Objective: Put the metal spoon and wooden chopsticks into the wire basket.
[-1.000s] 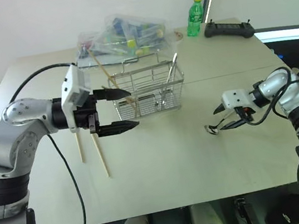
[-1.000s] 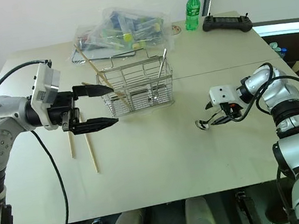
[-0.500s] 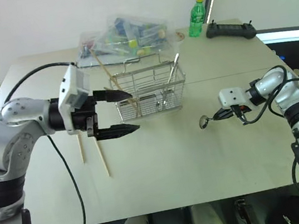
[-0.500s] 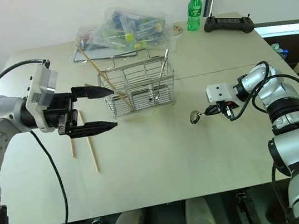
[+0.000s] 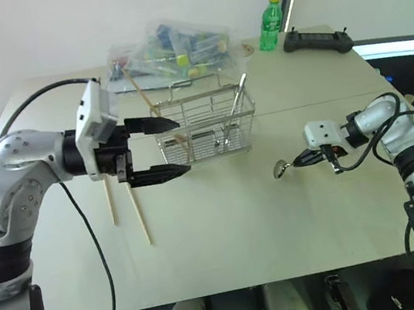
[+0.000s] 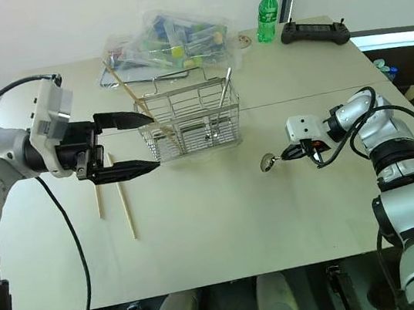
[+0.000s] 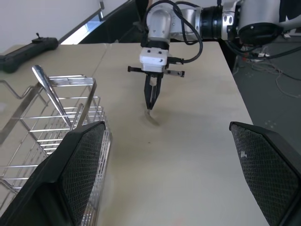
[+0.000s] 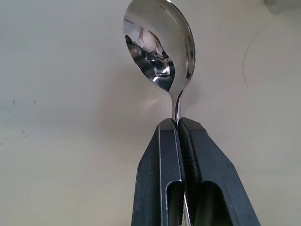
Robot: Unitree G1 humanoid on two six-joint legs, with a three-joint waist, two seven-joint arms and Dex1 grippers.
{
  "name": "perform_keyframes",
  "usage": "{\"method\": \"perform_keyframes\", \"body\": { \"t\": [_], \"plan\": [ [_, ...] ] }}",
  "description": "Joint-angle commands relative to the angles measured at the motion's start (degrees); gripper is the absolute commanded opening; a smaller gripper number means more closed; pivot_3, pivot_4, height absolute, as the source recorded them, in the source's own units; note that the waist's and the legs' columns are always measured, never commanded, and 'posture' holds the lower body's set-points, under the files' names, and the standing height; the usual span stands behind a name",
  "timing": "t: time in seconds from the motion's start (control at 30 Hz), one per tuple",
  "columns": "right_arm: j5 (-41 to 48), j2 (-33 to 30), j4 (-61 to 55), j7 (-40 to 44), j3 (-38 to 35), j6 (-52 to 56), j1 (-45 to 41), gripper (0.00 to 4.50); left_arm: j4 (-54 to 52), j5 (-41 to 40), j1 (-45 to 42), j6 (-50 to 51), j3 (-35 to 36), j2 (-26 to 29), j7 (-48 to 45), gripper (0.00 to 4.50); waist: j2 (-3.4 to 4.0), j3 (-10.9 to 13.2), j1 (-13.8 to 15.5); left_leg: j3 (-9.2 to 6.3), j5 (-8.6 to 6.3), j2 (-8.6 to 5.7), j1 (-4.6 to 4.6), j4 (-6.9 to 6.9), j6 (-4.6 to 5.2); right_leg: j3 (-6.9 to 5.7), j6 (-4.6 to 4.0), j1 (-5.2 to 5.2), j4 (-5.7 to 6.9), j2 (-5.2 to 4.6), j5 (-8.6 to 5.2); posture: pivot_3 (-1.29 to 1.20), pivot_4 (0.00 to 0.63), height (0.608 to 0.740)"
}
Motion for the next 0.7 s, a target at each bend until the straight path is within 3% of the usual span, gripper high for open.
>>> {"method": "perform_keyframes", "body": {
  "t": [0.03, 0.23, 0.37, 0.5, 0.57, 0.7],
  "plan": [
    [5.3, -2.8, -9.4, 2.0, -3.9, 4.2, 1.5, 0.02, 0.1, 0.5, -1.9, -1.3, 0.7, -0.1, -0.4, 4.50, 0.02, 0.0, 0.0, 0.00, 0.00, 0.00, 0.00, 0.00, 0.00, 0.00, 0.00, 0.00, 0.00, 0.00, 0.00, 0.00, 0.150, 0.734],
    [16.3, -8.8, -31.7, 4.2, -10.4, 18.9, 10.0, 0.02, 1.3, 1.3, -2.8, -1.8, 0.8, -0.6, -0.3, 4.50, 0.03, 0.0, 0.4, -0.02, -0.01, 0.04, -0.08, -0.01, 0.01, 0.00, 0.01, -0.06, -0.02, -0.02, 0.00, 0.00, 0.150, 0.734],
    [29.8, -10.0, -47.7, -0.3, -17.4, 39.6, 10.8, 0.02, 2.1, 1.3, -3.1, -1.9, 1.5, -0.8, 0.0, 4.50, 0.04, 0.0, 0.1, -0.03, -0.02, 0.07, -0.12, 0.01, 0.02, 0.01, 0.02, -0.09, -0.02, -0.06, -0.02, 0.00, 0.150, 0.734],
    [39.0, -5.2, -53.0, -13.4, -23.1, 53.7, 3.3, 0.02, 2.3, 1.3, -3.1, -2.3, 2.1, -0.8, 0.2, 4.50, 0.05, 0.0, 0.0, -0.02, -0.02, 0.13, -0.09, 0.01, 0.04, 0.13, -0.08, -0.17, -0.01, -0.07, 0.00, 0.00, 0.150, 0.734],
    [43.4, 0.2, -53.9, -23.2, -25.3, 60.1, -2.7, 0.02, 2.7, 1.1, -3.5, -2.6, 2.5, -1.1, 0.7, 4.50, 0.05, 0.0, 0.1, 0.00, -0.02, 0.14, -0.09, 0.00, 0.04, 0.11, -0.21, -0.17, -0.01, -0.05, -0.07, 0.00, 0.150, 0.734],
    [45.8, 7.7, -56.7, -33.5, -25.4, 63.8, -5.7, 0.02, 4.1, 1.5, -4.9, -3.0, 3.2, -2.1, 2.4, 4.50, -0.07, 0.0, 0.7, -0.14, -0.03, 0.11, -0.19, -0.06, 0.04, 0.05, -0.06, -0.24, -0.05, -0.04, 0.02, 0.00, 0.150, 0.734]
  ]
}}
